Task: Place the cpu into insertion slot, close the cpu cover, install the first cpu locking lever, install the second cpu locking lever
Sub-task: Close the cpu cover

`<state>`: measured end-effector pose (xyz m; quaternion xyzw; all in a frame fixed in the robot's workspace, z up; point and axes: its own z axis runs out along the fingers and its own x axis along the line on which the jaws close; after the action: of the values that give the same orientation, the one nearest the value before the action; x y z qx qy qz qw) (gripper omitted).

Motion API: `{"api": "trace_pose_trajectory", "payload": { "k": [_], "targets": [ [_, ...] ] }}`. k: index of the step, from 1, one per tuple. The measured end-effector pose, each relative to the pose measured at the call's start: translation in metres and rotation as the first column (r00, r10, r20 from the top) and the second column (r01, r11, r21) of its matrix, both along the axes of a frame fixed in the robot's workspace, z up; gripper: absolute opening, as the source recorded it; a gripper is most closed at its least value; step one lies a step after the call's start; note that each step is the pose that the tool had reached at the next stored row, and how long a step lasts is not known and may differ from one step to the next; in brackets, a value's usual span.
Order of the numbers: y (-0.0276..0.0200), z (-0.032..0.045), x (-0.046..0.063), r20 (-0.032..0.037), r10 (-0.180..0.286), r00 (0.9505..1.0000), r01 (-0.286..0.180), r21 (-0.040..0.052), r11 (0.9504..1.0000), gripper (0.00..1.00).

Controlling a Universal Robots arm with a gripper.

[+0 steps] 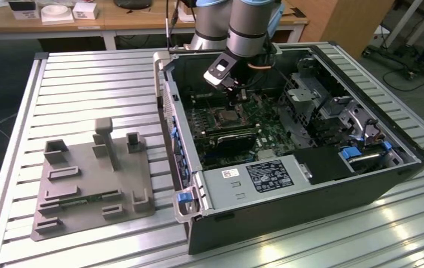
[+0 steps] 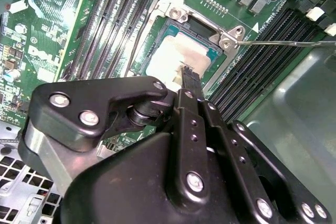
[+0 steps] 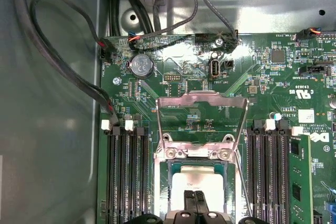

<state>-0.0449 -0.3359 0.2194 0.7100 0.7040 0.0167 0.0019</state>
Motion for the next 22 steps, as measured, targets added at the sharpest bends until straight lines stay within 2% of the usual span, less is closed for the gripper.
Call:
{"api": "trace_pose_trajectory", "payload": {
  "k": [13, 22],
  "targets": [
    [0.0, 0.0061, 0.0, 0.0, 0.0, 1.0, 0.0, 0.004, 1.0, 0.11],
    [0.0, 0.0075, 0.0, 0.0001, 0.0, 1.0, 0.0, 0.0052, 1.0, 0.11]
  ]
}}
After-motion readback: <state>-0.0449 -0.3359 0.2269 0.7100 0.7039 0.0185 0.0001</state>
